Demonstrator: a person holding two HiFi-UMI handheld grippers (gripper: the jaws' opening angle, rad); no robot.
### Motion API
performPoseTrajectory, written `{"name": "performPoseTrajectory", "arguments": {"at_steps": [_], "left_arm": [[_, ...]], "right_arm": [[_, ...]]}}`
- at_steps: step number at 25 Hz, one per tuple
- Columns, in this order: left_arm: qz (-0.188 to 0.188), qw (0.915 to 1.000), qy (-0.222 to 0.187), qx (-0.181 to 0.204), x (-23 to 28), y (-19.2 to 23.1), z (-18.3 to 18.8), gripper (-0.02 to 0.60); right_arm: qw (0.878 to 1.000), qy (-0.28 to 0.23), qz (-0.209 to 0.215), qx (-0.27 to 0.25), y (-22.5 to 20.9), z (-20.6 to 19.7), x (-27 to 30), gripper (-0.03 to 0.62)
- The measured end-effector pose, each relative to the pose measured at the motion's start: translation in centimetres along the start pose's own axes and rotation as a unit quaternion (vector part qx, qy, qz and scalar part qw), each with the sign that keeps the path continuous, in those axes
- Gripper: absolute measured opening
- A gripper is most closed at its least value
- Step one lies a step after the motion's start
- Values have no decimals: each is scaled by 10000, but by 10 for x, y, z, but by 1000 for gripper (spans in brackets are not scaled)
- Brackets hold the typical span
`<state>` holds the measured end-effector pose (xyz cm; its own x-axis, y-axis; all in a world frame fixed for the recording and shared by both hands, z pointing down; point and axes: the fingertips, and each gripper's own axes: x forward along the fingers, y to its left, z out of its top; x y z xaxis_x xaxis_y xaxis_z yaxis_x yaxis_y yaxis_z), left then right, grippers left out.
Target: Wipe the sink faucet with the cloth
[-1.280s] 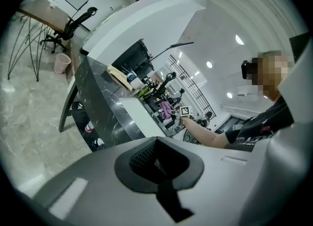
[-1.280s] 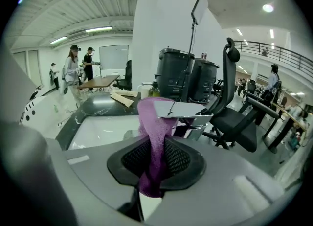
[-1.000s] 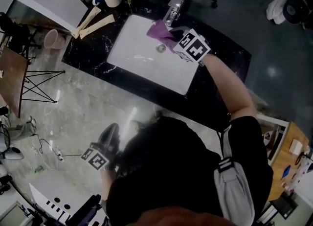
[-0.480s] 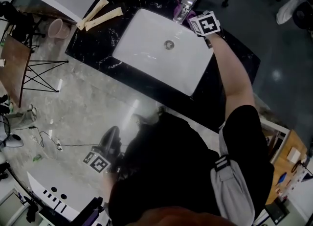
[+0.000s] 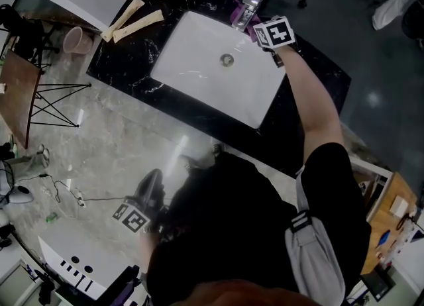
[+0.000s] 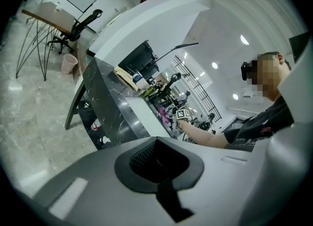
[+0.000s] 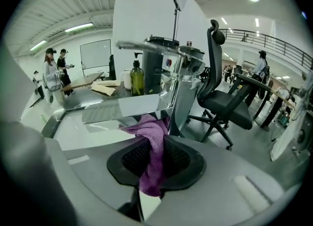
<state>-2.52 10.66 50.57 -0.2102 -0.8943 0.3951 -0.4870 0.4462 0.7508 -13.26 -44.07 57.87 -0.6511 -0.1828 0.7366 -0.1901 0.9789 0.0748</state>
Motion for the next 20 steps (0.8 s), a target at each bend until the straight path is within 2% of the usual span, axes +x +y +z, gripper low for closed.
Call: {"name": "performPoseTrajectory", "arguments": {"at_steps": [5, 8, 10, 11, 13, 16, 18, 20], "left_arm": [[-281, 9996, -15, 51, 12, -4, 9, -8], [-564, 9981, 115, 213, 28, -13, 17, -8], [-778, 9961, 243, 349, 42, -18, 26, -8], [-880, 9947, 312, 424, 49, -21, 32, -8], [-1108, 9910, 468, 592, 65, -28, 45, -8], [-1655, 9795, 780, 844, 98, -46, 67, -8], [-2141, 9677, 1017, 860, 119, -63, 79, 8], [-2646, 9536, 1252, 705, 135, -77, 93, 58]], "right_arm": [[9992, -407, 37, 26, 3, -3, -55, 74], [9955, -853, 215, 343, 8, 0, -101, 72], [9857, -1385, 556, 788, 21, 10, -135, 72], [9766, -1678, 821, 1067, 32, 14, -152, 72], [9495, -2217, 1445, 1686, 62, 23, -181, 72], [8937, -2795, 2375, 2584, 113, 33, -215, 74], [8467, -2982, 3004, 3224, 150, 36, -234, 74], [7915, -3112, 3548, 3884, 185, 38, -246, 73]]}}
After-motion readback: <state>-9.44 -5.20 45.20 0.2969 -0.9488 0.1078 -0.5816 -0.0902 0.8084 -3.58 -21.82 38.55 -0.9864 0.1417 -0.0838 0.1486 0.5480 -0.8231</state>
